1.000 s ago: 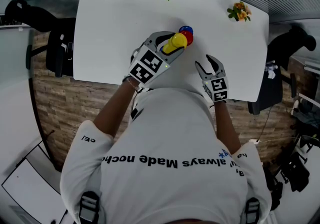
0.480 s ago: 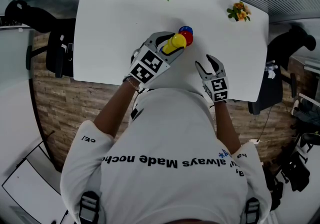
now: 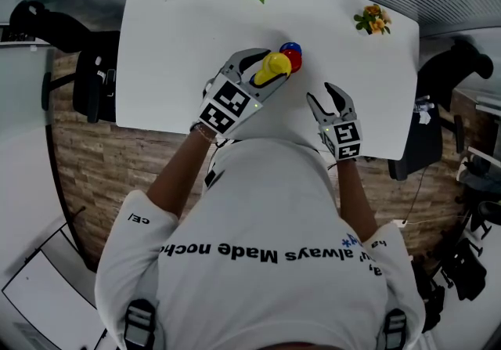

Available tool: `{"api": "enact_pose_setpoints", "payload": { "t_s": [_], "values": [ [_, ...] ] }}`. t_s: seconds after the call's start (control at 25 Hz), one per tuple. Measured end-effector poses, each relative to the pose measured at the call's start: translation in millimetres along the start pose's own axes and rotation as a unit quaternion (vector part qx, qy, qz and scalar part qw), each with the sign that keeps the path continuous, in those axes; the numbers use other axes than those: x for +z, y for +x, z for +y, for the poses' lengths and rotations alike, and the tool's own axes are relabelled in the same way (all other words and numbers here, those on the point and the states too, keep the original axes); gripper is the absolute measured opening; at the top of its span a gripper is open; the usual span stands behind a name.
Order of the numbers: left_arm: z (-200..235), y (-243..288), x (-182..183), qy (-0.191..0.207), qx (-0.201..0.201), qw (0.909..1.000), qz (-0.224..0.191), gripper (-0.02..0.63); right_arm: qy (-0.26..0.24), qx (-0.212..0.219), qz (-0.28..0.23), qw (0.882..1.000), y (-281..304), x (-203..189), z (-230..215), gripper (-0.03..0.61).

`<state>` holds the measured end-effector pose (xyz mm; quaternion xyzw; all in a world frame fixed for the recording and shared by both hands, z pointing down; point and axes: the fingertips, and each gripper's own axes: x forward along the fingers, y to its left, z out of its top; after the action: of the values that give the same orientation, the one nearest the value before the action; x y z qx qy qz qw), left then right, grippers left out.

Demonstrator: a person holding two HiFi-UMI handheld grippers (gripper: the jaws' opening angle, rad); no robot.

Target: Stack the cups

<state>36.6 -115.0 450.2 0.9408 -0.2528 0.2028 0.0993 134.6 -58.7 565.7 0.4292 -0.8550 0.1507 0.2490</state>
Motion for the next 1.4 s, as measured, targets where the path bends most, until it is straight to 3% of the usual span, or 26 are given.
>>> {"api": "enact_pose_setpoints", "payload": {
  "t_s": [0.24, 0.64, 0.96, 1.12, 1.4],
  "values": [
    [3, -23, 8, -0.012, 0.027, 0.9993, -0.022, 0.242, 0.020, -0.005, -0.029, 0.999, -11, 23, -4, 0.223],
    [5, -79, 40, -0.020, 0.094, 0.9901, -0.102, 0.234, 0.017, -0.009, -0.070, 0.997, -43, 82, -2, 0.179],
    [-7, -111, 63, -0.026, 0.119, 0.9819, -0.145, 0.125, -0.011, -0.018, -0.093, 0.995, -75, 130, 12, 0.122],
    [-14, -127, 84, -0.022, 0.135, 0.9719, -0.191, 0.072, -0.029, -0.023, -0.111, 0.993, -92, 151, 22, 0.091],
    [-26, -148, 102, -0.028, 0.161, 0.9628, -0.215, 0.043, -0.043, -0.040, -0.132, 0.990, -117, 182, 34, 0.017]
  ]
}}
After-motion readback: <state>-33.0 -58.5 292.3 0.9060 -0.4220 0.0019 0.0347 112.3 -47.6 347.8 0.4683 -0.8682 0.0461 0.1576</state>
